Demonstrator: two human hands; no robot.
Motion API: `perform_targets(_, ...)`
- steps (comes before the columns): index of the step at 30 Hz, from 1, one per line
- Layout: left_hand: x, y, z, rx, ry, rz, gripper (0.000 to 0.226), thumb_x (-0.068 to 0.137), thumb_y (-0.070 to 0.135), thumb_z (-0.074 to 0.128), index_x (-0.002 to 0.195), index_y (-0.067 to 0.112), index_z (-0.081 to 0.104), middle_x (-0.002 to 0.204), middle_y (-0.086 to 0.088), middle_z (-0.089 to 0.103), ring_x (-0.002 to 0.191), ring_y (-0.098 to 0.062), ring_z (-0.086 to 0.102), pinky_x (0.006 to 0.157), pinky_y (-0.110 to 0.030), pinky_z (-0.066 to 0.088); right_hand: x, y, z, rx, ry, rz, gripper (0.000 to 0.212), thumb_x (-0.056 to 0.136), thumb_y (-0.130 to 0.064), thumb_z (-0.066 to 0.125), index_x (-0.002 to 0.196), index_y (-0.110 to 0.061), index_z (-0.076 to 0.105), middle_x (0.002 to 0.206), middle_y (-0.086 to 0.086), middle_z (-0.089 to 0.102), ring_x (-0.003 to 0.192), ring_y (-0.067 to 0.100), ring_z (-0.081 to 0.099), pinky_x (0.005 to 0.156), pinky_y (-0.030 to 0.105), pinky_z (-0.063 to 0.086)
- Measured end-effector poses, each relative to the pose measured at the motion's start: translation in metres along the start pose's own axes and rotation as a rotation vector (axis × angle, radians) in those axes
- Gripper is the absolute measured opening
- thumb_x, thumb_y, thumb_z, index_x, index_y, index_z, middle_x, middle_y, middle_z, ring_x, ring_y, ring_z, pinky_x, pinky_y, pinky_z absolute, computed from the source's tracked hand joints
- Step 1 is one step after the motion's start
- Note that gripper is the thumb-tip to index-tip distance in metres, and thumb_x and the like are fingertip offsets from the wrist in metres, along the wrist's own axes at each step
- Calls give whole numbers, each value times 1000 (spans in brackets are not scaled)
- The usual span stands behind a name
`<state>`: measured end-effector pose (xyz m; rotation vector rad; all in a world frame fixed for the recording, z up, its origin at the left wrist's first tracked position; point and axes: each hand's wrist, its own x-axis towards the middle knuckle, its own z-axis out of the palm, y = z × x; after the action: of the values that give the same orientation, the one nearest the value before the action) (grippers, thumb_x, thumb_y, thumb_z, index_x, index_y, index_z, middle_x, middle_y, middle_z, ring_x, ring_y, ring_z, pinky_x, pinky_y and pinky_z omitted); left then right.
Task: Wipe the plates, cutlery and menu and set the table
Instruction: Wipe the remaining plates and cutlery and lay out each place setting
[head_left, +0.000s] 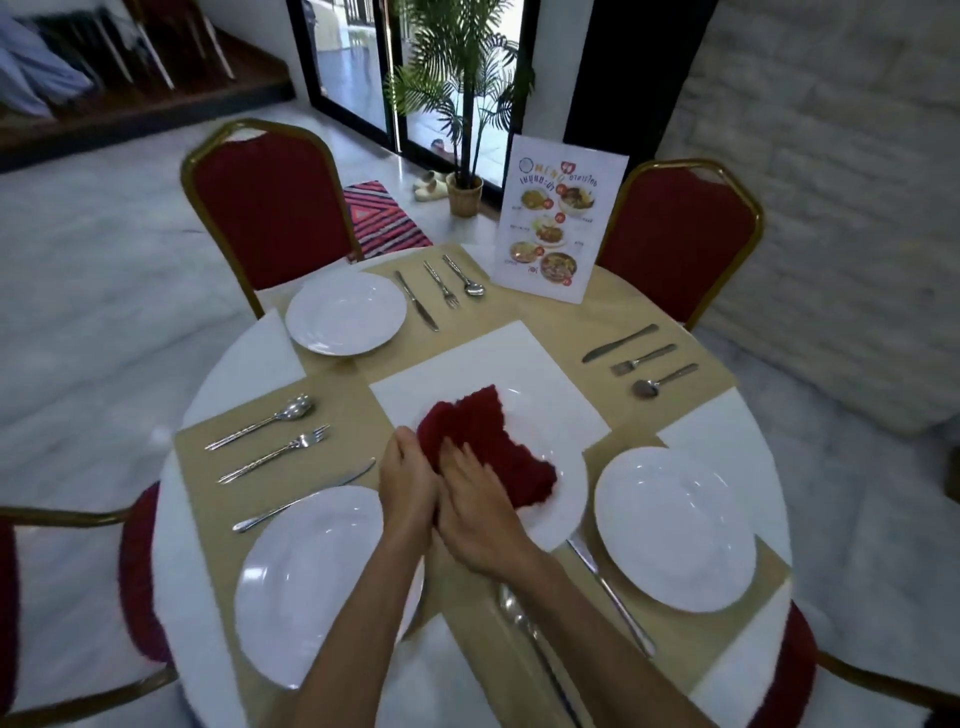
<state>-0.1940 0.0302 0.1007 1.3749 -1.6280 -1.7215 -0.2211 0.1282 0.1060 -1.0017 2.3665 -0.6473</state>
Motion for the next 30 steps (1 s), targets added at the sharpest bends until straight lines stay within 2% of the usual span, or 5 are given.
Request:
perform_targets(7,-9,-14,-83,-34,37,-41,36,103,40,32,83,21,56,90,1,60,85,-20,54,85,-41,47,-23,13,0,-354,-51,33,51,110,-30,27,159,-17,29,169,0,21,157,17,12,124,38,9)
perform_targets(15,-2,-6,-118,-49,30,64,40,101,47,34,91,19,60,97,0,67,95,-25,60,93,-44,50,-80,-46,39,19,-176,-200,49,111,-25,36,159,-23,30,168,-9,22,156,7,9,123,27,6)
perform_targets(20,-24,-8,-110,-32,-70,79,38,105,42,35,94,18,63,104,-5,67,98,-22,58,95,-39,46,-68,-55,26,-154,-130,-315,53,108,-19,37,159,-9,29,167,4,25,155,20,18,128,33,10)
perform_targets(24,-40,-2,-105,-40,-56,78,38,105,38,36,87,10,56,83,0,57,86,-22,51,79,-36,42,-32,-29,11,-318,59,-58,59,109,-35,22,164,-17,8,172,1,-1,158,19,1,126,47,10)
perform_targets(30,-26,18,-116,-65,74,96,41,103,49,34,100,20,63,98,3,62,97,-23,56,91,-39,47,-93,-37,34,-354,-90,73,56,111,-33,20,163,-15,12,172,0,-2,158,20,-8,126,43,-4)
